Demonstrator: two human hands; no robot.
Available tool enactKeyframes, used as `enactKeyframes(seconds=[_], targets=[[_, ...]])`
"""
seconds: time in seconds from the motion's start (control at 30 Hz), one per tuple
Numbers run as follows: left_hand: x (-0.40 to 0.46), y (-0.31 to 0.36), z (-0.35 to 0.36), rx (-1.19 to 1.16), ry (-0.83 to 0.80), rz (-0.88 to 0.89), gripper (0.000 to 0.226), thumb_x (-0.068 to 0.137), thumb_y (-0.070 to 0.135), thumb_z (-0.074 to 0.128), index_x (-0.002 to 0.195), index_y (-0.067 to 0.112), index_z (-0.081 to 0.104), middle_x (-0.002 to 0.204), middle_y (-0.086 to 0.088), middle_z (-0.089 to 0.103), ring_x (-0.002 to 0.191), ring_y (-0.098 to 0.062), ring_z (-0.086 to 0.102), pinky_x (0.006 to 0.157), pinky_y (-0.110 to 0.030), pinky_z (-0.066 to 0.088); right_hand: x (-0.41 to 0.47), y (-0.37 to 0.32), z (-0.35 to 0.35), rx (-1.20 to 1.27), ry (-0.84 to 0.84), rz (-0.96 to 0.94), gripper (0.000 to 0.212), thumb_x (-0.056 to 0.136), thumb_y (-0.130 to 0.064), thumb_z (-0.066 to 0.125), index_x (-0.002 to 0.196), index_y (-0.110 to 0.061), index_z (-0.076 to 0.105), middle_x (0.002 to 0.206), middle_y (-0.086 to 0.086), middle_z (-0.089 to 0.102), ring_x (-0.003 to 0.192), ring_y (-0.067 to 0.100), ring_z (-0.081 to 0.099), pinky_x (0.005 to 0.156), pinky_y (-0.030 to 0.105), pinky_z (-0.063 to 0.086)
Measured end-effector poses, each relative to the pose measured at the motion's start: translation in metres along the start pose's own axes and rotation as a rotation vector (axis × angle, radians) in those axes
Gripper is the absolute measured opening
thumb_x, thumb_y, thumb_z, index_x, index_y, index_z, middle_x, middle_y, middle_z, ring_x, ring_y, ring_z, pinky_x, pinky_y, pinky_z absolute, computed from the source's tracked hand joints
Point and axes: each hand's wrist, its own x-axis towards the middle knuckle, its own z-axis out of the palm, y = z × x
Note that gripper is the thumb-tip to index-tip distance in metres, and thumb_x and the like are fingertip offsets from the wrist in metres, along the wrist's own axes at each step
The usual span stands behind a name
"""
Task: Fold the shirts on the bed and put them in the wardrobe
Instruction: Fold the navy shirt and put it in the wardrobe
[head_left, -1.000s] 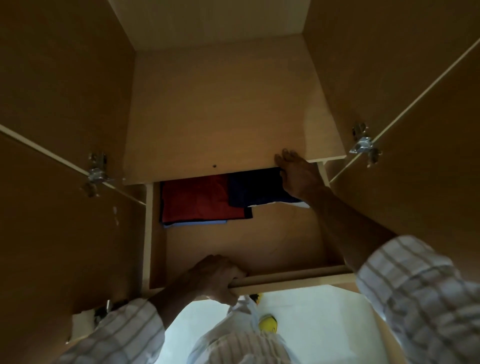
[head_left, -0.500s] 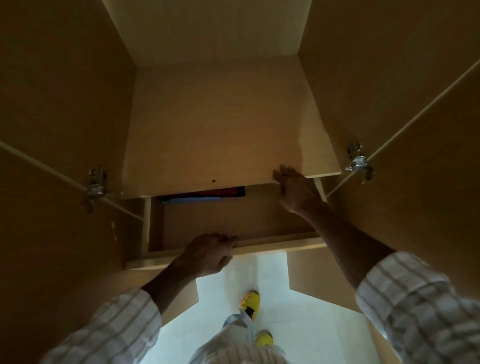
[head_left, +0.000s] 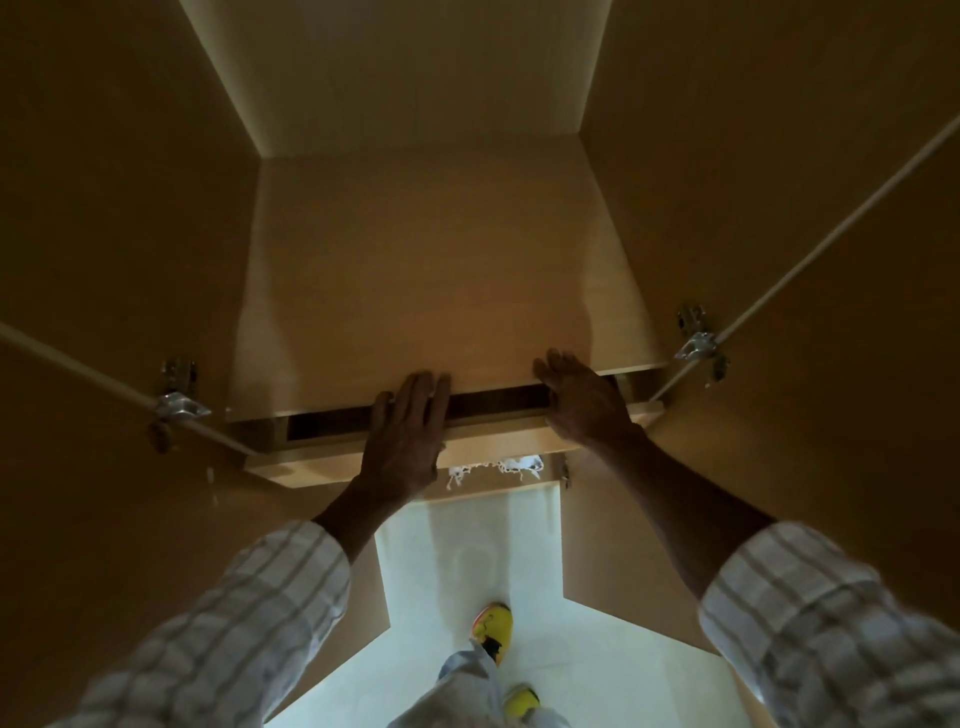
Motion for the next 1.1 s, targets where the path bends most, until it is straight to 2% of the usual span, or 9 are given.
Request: enactKeyframes(seconds=[0.13,0.3,0.43,0.53,0.73,0.9,1.1], targets=[[0.017,-0.004,0.003,0.022,-0.035,-0.029,0.1,0.073,0.032,0.081,0.153,0.003,0.027,0.155,-0.02,0.032,0.145,-0.04,0.027,0.11,-0.059,0.03,-0.001,0.001,0.002,0.072,-0.007,0.04,0.065,0.094,-0.011,0.044,0.156,-0.016,0.026,0.165,0.007,0.016,0.152,0.023,0.014,0.123,0.03,0.014],[0.041,-0.011,-0.002,0.077,-0.096,-0.029,0.104,0.062,0.032,0.086,0.148,0.003,0.035,0.147,-0.023,0.039,0.133,-0.044,0.038,0.104,-0.061,0.037,-0.002,0.002,0.001,0.157,-0.043,0.086,0.078,0.087,-0.009,0.052,0.158,-0.022,0.022,0.166,0.0,0.009,0.153,0.016,0.007,0.123,0.03,0.015],[0.053,-0.019,-0.006,0.096,-0.106,-0.04,0.101,0.071,0.035,0.08,0.152,0.005,0.028,0.152,-0.026,0.032,0.138,-0.049,0.031,0.107,-0.063,0.033,-0.003,0.002,0.0,0.143,-0.045,0.076,0.079,0.089,-0.01,0.053,0.158,-0.022,0.018,0.167,0.0,0.006,0.153,0.015,0.005,0.123,0.028,0.013],[0.058,-0.022,-0.007,0.104,-0.096,-0.055,0.096,0.076,0.038,0.076,0.152,0.006,0.026,0.153,-0.025,0.031,0.139,-0.048,0.03,0.107,-0.061,0.033,-0.004,0.001,-0.001,0.152,-0.042,0.079,0.078,0.091,-0.009,0.053,0.159,-0.022,0.017,0.167,0.0,0.005,0.153,0.015,0.004,0.122,0.026,0.011],[0.068,-0.022,-0.009,0.144,-0.071,-0.049,0.094,0.061,0.029,0.077,0.144,0.004,0.038,0.135,-0.023,0.046,0.115,-0.042,0.046,0.09,-0.053,0.038,-0.005,0.002,-0.001,0.156,-0.028,0.074,0.078,0.091,-0.009,0.053,0.159,-0.022,0.017,0.167,-0.001,0.006,0.153,0.014,0.005,0.123,0.027,0.013],[0.068,-0.02,0.001,0.17,-0.013,-0.059,0.09,0.06,0.02,0.074,0.142,0.001,0.042,0.133,-0.027,0.05,0.114,-0.045,0.049,0.091,-0.054,0.038,-0.004,0.002,0.001,0.175,-0.007,0.077,0.08,0.089,-0.007,0.055,0.158,-0.022,0.019,0.166,-0.001,0.008,0.153,0.014,0.005,0.123,0.027,0.013],[0.067,-0.017,0.006,0.184,0.048,-0.059,0.077,0.072,0.017,0.065,0.143,0.002,0.042,0.136,-0.026,0.05,0.117,-0.045,0.05,0.093,-0.053,0.039,-0.004,0.005,0.005,0.177,0.001,0.074,0.083,0.086,-0.003,0.054,0.158,-0.023,0.018,0.166,-0.002,0.007,0.153,0.013,0.004,0.12,0.027,0.017]])
